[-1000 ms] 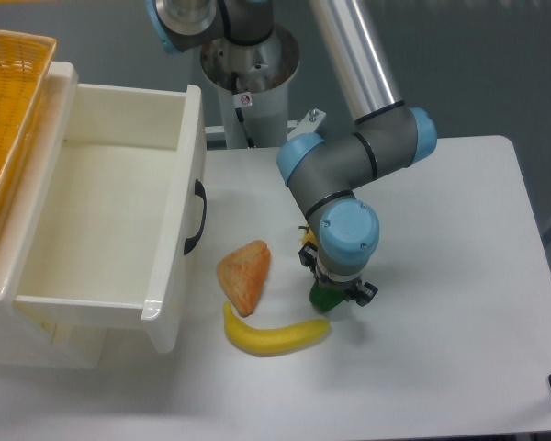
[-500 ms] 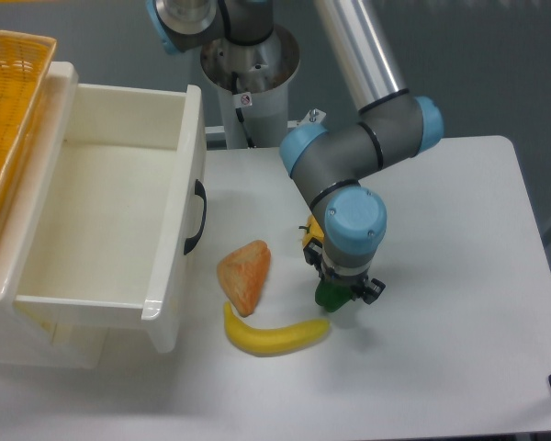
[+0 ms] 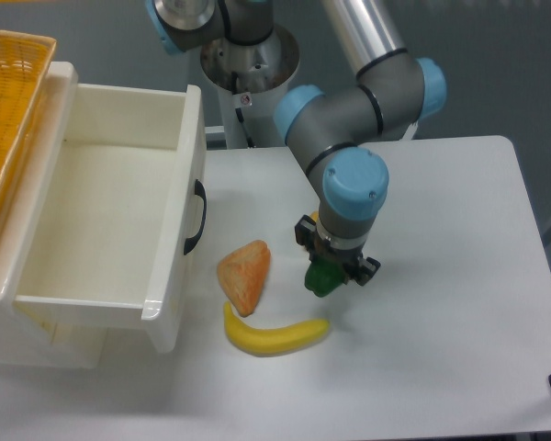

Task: Pick up the green chilies

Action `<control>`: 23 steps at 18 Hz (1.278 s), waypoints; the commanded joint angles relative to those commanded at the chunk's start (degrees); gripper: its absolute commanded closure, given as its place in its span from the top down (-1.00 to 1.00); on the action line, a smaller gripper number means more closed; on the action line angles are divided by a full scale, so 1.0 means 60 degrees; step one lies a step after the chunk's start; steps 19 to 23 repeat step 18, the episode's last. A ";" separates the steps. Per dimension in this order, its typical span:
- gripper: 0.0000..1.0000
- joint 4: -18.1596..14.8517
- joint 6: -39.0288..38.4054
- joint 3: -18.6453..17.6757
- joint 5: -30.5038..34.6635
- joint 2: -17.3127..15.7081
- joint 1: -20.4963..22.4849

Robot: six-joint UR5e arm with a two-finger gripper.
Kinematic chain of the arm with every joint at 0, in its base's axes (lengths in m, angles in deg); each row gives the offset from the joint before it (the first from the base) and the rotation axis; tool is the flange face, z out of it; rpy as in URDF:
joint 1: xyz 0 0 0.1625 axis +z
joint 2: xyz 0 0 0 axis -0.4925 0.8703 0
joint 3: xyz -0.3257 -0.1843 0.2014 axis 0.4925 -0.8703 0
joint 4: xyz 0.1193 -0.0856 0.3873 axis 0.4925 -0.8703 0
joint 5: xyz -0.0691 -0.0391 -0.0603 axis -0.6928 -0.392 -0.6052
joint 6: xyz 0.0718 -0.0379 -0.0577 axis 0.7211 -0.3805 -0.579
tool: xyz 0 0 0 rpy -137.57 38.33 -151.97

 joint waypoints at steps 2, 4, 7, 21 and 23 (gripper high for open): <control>-0.46 -0.0410 -0.0103 -0.0015 -0.0131 -0.0423 0.0000; -0.45 -0.0718 -0.0103 -0.0015 -0.0307 -0.0557 0.0015; -0.45 -0.0778 -0.0118 -0.0044 -0.0337 -0.0717 -0.0015; -0.45 -0.0895 -0.0132 -0.0044 -0.0630 -0.0777 0.0044; -0.45 -0.0895 -0.0132 -0.0044 -0.0630 -0.0777 0.0044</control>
